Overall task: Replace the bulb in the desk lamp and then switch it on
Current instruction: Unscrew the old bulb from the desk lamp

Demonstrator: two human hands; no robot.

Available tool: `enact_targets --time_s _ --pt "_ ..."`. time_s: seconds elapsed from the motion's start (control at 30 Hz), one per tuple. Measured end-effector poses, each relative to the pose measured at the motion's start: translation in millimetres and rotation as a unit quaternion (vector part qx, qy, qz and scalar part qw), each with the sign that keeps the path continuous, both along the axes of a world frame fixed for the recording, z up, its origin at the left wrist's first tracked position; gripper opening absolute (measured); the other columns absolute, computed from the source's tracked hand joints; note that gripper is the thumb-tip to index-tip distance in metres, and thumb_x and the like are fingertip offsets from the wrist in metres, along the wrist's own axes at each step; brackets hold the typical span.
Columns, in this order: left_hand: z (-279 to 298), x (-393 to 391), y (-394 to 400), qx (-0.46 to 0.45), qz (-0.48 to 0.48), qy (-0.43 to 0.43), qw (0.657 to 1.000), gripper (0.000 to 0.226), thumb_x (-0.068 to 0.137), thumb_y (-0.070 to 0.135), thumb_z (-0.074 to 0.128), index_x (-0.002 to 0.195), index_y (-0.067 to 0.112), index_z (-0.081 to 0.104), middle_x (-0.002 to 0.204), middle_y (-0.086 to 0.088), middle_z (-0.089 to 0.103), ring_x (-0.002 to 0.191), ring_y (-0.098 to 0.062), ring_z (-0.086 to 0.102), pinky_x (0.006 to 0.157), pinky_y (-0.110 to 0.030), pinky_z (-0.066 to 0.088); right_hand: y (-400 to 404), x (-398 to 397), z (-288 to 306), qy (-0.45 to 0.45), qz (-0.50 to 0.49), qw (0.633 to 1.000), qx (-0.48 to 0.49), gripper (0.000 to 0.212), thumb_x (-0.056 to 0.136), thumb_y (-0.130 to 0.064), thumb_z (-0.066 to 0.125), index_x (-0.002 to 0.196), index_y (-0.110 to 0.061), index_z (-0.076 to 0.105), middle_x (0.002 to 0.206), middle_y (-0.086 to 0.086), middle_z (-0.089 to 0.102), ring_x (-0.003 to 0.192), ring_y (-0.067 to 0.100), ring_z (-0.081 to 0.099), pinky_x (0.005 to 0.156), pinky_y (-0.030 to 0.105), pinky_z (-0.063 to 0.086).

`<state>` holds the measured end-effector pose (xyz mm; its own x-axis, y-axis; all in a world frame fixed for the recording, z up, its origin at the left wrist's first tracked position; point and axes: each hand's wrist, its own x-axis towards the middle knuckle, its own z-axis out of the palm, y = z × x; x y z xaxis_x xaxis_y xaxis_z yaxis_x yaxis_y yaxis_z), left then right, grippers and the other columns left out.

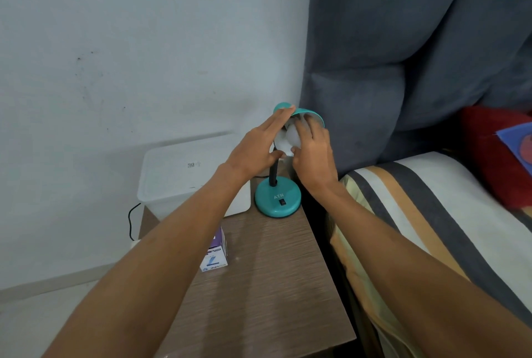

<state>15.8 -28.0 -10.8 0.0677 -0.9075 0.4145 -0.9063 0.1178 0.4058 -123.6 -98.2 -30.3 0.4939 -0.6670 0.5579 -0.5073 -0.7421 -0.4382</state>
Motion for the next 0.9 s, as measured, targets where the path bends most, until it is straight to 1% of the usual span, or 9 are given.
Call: enact_targets --time_s 0.13,0.3,0.4,0.47,0.6,0.7,0.77,0.83,0.9 --pt "0.3 -0.4 -0.7 0.005 -0.005 0.003 1.0 0.1 0.082 0.007 0.082 0.161 0.024 0.022 0.165 -0.005 0.033 0.133 -0.035 0.055 0.108 -0.048 0.05 3.5 1.3 -3.1 -0.062 -0.026 0.996 0.061 0.065 0.089 -0.022 0.071 0.145 -0.008 0.04 0.145 0.015 0.046 0.124 0.033 0.052 0.099 0.041 0.047" --pt "0.7 0.2 0.5 0.003 -0.001 0.009 1.0 0.101 0.082 0.007 0.082 0.161 0.023 0.023 0.165 -0.005 0.033 0.136 -0.034 0.053 0.111 -0.047 0.048 1.8 0.5 -2.9 -0.016 -0.004 1.0 -0.009 0.068 0.08 0.0 0.073 0.142 -0.008 0.047 0.142 0.014 0.049 0.122 0.035 0.05 0.096 0.046 0.052" --pt "1.0 0.1 0.6 0.006 -0.004 0.002 1.0 0.099 0.084 0.009 0.081 0.162 0.024 0.022 0.165 -0.005 0.032 0.134 -0.033 0.055 0.11 -0.044 0.049 3.7 1.0 -4.9 -0.065 -0.012 0.997 0.037 0.063 0.09 -0.019 0.068 0.146 -0.012 0.04 0.147 0.013 0.044 0.125 0.032 0.051 0.101 0.041 0.047" --pt "-0.3 -0.7 0.2 0.009 -0.003 0.001 1.0 0.099 0.084 0.009 0.081 0.162 0.024 0.022 0.165 -0.004 0.032 0.133 -0.033 0.055 0.109 -0.041 0.049 3.2 2.3 -4.2 -0.084 -0.036 0.992 0.083 0.059 0.092 -0.024 0.067 0.144 -0.008 0.043 0.141 0.016 0.051 0.121 0.034 0.056 0.098 0.04 0.047" --pt "-2.3 2.4 0.0 0.005 -0.002 0.006 1.0 0.103 0.082 0.009 0.083 0.161 0.027 0.02 0.166 -0.003 0.031 0.137 -0.032 0.052 0.111 -0.044 0.048 1.1 -0.1 -3.0 -0.038 -0.012 0.999 0.022 0.064 0.082 -0.006 0.074 0.141 -0.01 0.049 0.145 0.014 0.047 0.116 0.037 0.055 0.096 0.046 0.05" --pt "-3.0 4.0 -0.2 0.005 -0.001 0.006 1.0 0.102 0.083 0.009 0.082 0.161 0.029 0.019 0.165 -0.003 0.032 0.134 -0.031 0.055 0.108 -0.044 0.05 3.5 -0.8 -6.3 -0.069 -0.003 0.997 0.046 0.067 0.085 -0.014 0.073 0.145 -0.013 0.043 0.149 0.015 0.04 0.127 0.034 0.049 0.1 0.042 0.046" --pt "-4.2 2.7 -0.3 0.006 -0.002 0.005 1.0 0.104 0.082 0.008 0.082 0.161 0.031 0.018 0.166 -0.002 0.031 0.132 -0.032 0.056 0.107 -0.044 0.05 4.8 0.5 -5.8 -0.099 -0.016 0.991 0.086 0.066 0.088 -0.02 0.071 0.146 -0.009 0.042 0.146 0.015 0.046 0.127 0.032 0.052 0.102 0.039 0.045" --pt "-4.8 1.1 -0.2 0.004 0.0 0.007 1.0 0.105 0.082 0.007 0.082 0.161 0.031 0.018 0.166 -0.001 0.03 0.133 -0.032 0.055 0.108 -0.044 0.05 4.6 1.4 -3.4 -0.089 -0.017 0.993 0.073 0.063 0.085 -0.008 0.072 0.143 -0.007 0.046 0.143 0.015 0.05 0.121 0.035 0.055 0.1 0.041 0.048" --pt "-4.0 0.6 0.2 0.001 0.003 0.008 1.0 0.103 0.082 0.007 0.081 0.161 0.029 0.019 0.166 -0.002 0.031 0.134 -0.032 0.054 0.11 -0.043 0.049 5.1 -0.1 -2.4 -0.05 0.005 0.999 0.008 0.068 0.078 0.007 0.07 0.14 -0.011 0.05 0.144 0.012 0.049 0.12 0.035 0.051 0.098 0.041 0.048"
